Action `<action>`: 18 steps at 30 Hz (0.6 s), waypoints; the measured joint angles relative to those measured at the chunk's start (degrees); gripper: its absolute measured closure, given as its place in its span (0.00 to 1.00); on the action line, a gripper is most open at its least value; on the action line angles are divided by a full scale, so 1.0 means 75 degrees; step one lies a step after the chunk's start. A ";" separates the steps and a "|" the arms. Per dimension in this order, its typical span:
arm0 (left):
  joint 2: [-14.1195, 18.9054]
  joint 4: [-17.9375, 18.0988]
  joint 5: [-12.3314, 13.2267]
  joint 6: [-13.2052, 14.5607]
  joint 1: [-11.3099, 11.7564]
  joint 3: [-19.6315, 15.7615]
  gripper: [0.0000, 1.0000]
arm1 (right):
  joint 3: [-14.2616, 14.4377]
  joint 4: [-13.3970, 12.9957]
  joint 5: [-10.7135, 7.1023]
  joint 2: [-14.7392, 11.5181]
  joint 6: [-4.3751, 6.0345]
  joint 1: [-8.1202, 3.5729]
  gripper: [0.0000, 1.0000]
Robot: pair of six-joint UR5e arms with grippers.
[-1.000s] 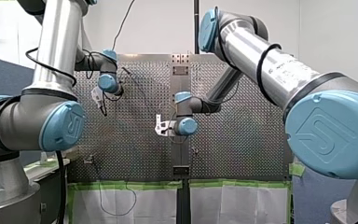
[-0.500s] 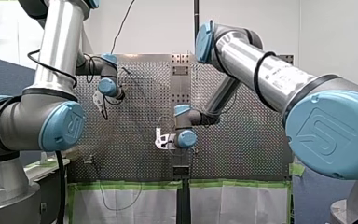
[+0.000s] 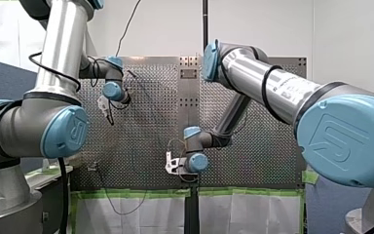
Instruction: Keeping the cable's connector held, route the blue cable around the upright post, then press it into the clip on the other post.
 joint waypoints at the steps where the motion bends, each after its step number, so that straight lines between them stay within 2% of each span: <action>1: 0.0000 0.0000 -0.0005 -0.0001 0.0001 0.0000 0.10 | 0.0029 -0.0044 0.0011 0.0028 0.0028 -0.0005 1.00; 5: 0.0000 0.0010 0.0000 -0.0023 -0.0003 -0.0001 0.12 | 0.0219 -0.0332 0.0022 0.0098 0.0259 -0.0053 1.00; 8: 0.0000 0.0039 0.0006 -0.0047 -0.0005 -0.0001 0.12 | 0.0341 -0.0575 0.0021 0.0118 0.0360 -0.0088 1.00; 11: 0.0000 0.0053 0.0008 -0.0071 -0.0006 -0.0001 0.12 | 0.0417 -0.0738 0.0012 0.0148 0.0414 -0.0126 1.00; 18: 0.0000 0.0059 0.0002 -0.0085 -0.0025 -0.0002 0.12 | 0.0461 -0.0826 0.0022 0.0379 0.0430 -0.0192 1.00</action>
